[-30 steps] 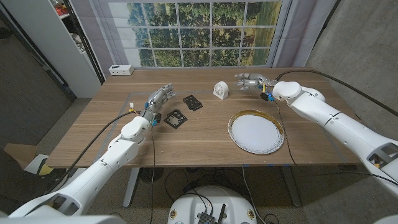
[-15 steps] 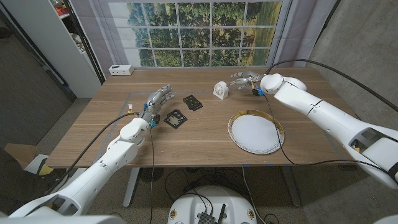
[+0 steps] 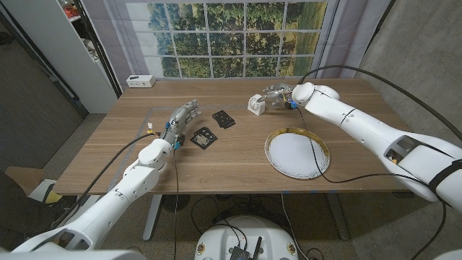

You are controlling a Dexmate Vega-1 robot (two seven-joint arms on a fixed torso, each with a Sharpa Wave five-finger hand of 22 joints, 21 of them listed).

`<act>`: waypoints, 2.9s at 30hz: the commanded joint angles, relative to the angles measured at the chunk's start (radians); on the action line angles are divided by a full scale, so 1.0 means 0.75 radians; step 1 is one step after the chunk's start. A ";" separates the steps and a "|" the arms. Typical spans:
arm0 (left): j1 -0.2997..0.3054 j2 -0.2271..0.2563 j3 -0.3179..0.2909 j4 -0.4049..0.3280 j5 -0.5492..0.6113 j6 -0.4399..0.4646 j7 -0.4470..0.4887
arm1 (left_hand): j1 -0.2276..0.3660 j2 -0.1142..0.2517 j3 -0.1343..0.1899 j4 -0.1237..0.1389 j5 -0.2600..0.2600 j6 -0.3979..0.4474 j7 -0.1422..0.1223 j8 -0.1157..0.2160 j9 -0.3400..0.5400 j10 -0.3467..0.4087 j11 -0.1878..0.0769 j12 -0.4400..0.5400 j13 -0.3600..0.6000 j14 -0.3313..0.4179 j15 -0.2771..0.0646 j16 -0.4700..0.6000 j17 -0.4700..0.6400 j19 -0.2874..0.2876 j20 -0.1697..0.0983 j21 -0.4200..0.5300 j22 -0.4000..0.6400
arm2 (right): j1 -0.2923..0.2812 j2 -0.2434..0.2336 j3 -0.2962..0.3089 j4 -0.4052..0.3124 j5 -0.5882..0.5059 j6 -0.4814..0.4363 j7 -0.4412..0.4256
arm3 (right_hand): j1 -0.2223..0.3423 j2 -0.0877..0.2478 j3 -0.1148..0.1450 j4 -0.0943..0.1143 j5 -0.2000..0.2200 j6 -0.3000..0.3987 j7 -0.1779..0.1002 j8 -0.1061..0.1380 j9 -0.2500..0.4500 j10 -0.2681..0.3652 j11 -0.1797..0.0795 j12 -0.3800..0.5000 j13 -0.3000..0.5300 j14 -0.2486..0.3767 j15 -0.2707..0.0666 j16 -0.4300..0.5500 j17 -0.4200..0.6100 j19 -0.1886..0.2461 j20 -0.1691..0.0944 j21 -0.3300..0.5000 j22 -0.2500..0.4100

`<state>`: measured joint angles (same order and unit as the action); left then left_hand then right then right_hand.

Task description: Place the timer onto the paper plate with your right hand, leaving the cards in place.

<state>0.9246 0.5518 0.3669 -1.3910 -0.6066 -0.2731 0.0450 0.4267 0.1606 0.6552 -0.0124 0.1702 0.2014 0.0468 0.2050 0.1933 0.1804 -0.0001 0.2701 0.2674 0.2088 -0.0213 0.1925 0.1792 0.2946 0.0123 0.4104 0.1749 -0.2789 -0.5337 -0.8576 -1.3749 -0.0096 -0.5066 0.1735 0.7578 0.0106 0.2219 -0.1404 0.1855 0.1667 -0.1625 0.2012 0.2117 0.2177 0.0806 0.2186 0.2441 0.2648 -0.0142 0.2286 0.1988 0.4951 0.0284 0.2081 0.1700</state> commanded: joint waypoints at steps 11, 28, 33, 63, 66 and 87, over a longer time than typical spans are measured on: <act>-0.015 -0.015 -0.001 0.031 -0.008 0.007 0.014 | -0.010 -0.001 0.002 -0.001 0.003 0.021 0.000 0.008 0.005 0.014 -0.004 0.012 0.008 0.010 0.011 0.002 0.004 0.000 0.000 -0.005 0.002 | 0.143 0.197 -0.097 0.342 -0.037 0.087 0.018 | 0.028 0.007 -0.021 0.001 0.013 0.076 0.158 0.024 -0.001 0.057 0.014 0.016 0.022 0.070 -0.007 0.024 0.020 0.061 -0.002 0.000 0.009; -0.014 -0.027 -0.003 0.043 -0.018 0.015 0.026 | -0.015 -0.002 0.001 -0.002 0.002 0.033 0.001 0.010 0.006 0.026 -0.002 0.017 0.014 0.016 0.012 0.003 0.004 0.005 0.004 -0.010 0.003 | 0.171 0.272 -0.133 0.463 -0.054 0.099 -0.006 | 0.148 0.079 0.006 -0.026 0.021 0.224 0.254 0.058 0.000 0.217 -0.045 0.074 0.070 0.253 -0.110 0.138 0.081 0.191 -0.052 0.032 0.015; -0.010 -0.028 -0.005 0.043 -0.017 0.011 0.031 | -0.018 -0.004 0.000 -0.001 0.002 0.035 0.001 0.010 0.006 0.027 0.000 0.018 0.017 0.017 0.013 0.004 0.004 0.007 0.004 -0.012 0.003 | 0.157 0.281 -0.124 0.475 -0.056 0.112 -0.056 | 0.247 0.114 0.029 -0.038 0.018 0.306 0.208 0.078 0.006 0.305 -0.092 0.117 0.100 0.364 -0.193 0.228 0.141 0.264 -0.100 0.057 0.021; -0.040 -0.042 0.008 0.084 -0.016 -0.002 0.000 | -0.028 -0.005 -0.002 -0.001 0.001 0.046 0.002 0.010 0.007 0.039 -0.004 0.022 0.027 0.026 0.015 0.004 0.004 0.017 0.005 -0.019 0.004 | -0.075 0.026 0.075 -0.056 -0.027 0.055 -0.256 | 0.681 0.178 0.066 -0.024 -0.002 0.730 0.017 0.203 0.119 0.727 -0.278 0.445 0.317 0.844 -0.300 0.479 0.480 0.466 -0.269 0.325 0.108; -0.042 -0.043 0.009 0.087 -0.017 -0.004 -0.005 | -0.028 -0.005 -0.002 -0.001 0.001 0.047 0.003 0.010 0.007 0.039 -0.005 0.022 0.028 0.027 0.015 0.004 0.004 0.018 0.005 -0.020 0.004 | -0.095 -0.016 0.098 -0.130 -0.010 0.011 -0.235 | 0.682 0.178 0.065 -0.022 -0.002 0.732 0.019 0.200 0.118 0.716 -0.277 0.436 0.313 0.834 -0.300 0.465 0.481 0.454 -0.272 0.332 0.111; -0.046 -0.034 0.016 0.077 -0.022 -0.010 -0.043 | -0.032 -0.002 -0.001 -0.001 0.001 0.057 0.006 0.011 0.007 0.044 -0.004 0.024 0.034 0.034 0.014 0.005 0.004 0.024 0.008 -0.025 0.005 | -0.278 -0.336 0.222 -0.696 0.033 -0.317 -0.178 | 0.674 0.185 0.062 -0.010 -0.003 0.738 0.014 0.188 0.112 0.721 -0.279 0.418 0.300 0.834 -0.301 0.433 0.492 0.432 -0.273 0.370 0.122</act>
<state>0.8896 0.5234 0.3763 -1.3254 -0.6204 -0.2783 0.0287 0.4095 0.1620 0.6553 -0.0125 0.1702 0.2319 0.0520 0.2050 0.1931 0.2035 -0.0020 0.2816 0.2905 0.2233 -0.0069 0.1924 0.1790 0.3006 0.0181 0.3990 0.1744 -0.3958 -0.6404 -0.7584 -1.6334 -0.0064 -0.6118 0.0326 1.1922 0.0637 0.2498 -0.1676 0.1741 0.6708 -0.1162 0.3426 0.2936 0.7290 -0.1066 0.5311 0.4679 0.8390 -0.0702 0.5567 0.4290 0.8231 -0.0967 0.4746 0.2582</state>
